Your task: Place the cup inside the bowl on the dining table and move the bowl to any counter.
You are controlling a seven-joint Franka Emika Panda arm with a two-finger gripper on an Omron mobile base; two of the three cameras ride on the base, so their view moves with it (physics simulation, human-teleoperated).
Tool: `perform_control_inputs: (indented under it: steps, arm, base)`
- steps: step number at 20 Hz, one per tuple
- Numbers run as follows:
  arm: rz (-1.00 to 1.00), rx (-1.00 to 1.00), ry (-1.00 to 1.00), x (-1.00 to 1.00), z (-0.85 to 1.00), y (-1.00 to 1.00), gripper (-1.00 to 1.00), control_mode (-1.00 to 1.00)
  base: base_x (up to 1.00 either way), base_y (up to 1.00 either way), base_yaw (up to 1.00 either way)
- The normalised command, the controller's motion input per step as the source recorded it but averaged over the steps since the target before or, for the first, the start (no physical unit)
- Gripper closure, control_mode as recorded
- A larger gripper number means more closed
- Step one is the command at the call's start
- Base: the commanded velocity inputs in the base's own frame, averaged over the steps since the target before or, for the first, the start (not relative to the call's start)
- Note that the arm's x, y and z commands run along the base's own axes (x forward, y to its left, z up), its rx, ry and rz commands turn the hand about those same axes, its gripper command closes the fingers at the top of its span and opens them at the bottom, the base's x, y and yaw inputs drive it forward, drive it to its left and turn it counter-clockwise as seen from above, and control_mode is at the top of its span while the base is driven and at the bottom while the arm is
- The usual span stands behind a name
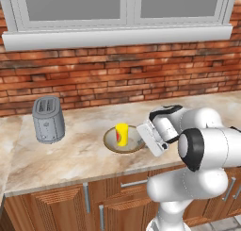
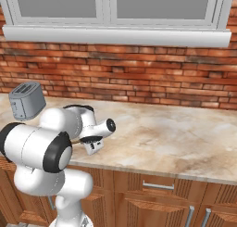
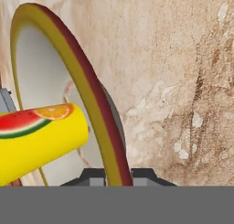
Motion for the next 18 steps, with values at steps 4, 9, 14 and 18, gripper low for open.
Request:
perform_control_inputs:
  steps: [4, 9, 14, 18]
  arm:
    - [0.0, 0.0, 0.0, 0.0, 0.0, 0.0, -1.0, -1.0]
    - [0.0, 0.0, 0.02, 0.0, 0.0, 0.0, -1.0, -1.0]
    - [-0.01, 0.0, 0.0, -0.06, 0.08, 0.0, -1.0, -1.0]
    - [-0.02, 0.0, 0.0, -0.2, 0.21, 0.0, -1.0, -1.0]
  base:
    - [0.0, 0.0, 0.0]
    - [0.0, 0.0, 0.0]
    - [0.0, 0.0, 0.0]
    - [0.0, 0.0, 0.0]
